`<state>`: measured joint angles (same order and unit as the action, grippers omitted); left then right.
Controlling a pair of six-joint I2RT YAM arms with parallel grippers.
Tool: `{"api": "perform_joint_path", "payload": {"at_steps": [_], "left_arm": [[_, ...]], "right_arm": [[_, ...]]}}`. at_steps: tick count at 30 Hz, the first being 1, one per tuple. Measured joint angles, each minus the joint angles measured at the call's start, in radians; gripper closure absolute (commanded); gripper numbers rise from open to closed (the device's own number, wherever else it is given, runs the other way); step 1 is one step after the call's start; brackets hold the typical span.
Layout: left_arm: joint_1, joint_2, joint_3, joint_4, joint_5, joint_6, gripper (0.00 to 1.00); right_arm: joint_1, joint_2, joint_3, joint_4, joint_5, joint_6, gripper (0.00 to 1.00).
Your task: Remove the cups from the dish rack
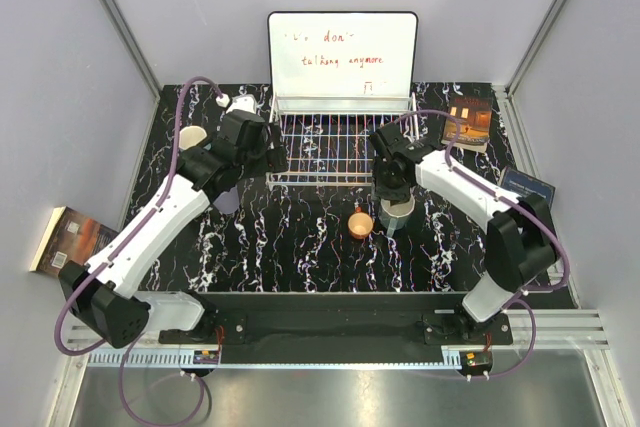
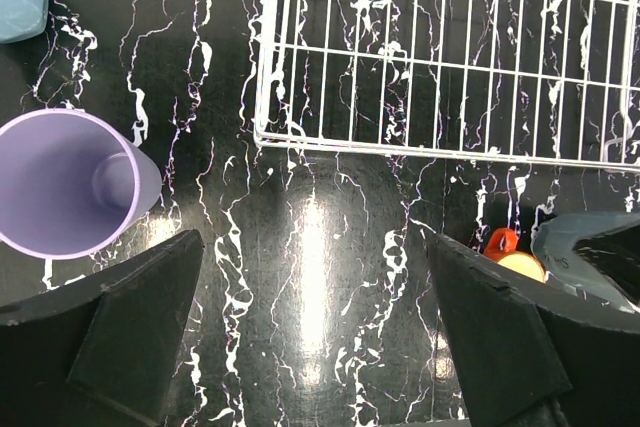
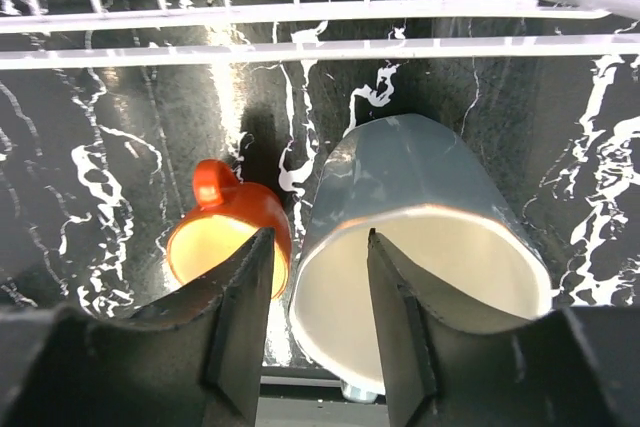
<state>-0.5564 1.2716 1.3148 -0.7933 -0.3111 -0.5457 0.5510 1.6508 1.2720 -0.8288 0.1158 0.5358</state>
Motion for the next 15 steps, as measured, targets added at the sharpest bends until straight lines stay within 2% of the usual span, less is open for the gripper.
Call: {"api": "perform_joint_path", "payload": {"at_steps": [13,15], "left_arm": [[0.000,0.009,0.002,0.000,-0.009,0.026,0.01],[0.000,0.015,0.006,0.000,-0.016,0.034,0.01]], "right_arm": [[0.001,-0.126,0.118,-0.056,0.053,-0.021,0.45],[0.001,-0.157,0.152,-0.051,0.068,-0.041,0.41]]}}
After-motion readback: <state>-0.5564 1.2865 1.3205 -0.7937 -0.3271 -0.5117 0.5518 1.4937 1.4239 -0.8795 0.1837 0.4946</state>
